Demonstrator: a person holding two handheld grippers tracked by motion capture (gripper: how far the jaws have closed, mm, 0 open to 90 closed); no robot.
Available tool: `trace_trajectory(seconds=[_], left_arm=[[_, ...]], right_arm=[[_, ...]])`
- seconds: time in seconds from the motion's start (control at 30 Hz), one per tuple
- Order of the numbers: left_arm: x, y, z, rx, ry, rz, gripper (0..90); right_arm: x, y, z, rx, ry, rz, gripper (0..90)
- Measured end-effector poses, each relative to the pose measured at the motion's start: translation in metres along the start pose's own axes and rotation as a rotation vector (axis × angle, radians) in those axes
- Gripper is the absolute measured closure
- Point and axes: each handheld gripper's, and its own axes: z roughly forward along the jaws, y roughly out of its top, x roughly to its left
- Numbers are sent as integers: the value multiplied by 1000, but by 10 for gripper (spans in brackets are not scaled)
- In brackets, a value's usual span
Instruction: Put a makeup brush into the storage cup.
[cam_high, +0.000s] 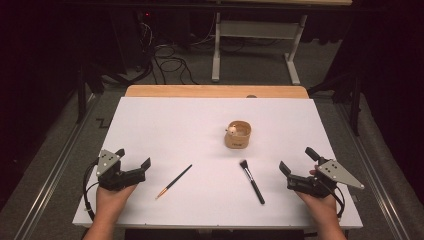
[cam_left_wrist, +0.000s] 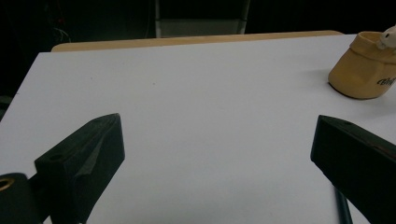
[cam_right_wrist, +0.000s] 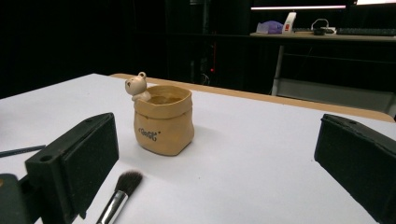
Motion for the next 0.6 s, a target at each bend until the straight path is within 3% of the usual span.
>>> trace_trajectory(seconds=[0.33,0.6], left_arm=[[1,-1,2,23,15,-12,31],[2,-2,6,86,27,-4,31]], right_arm=[[0,-1,0,5,-1,1,5],[-1,-1,1,8,4,0,5]])
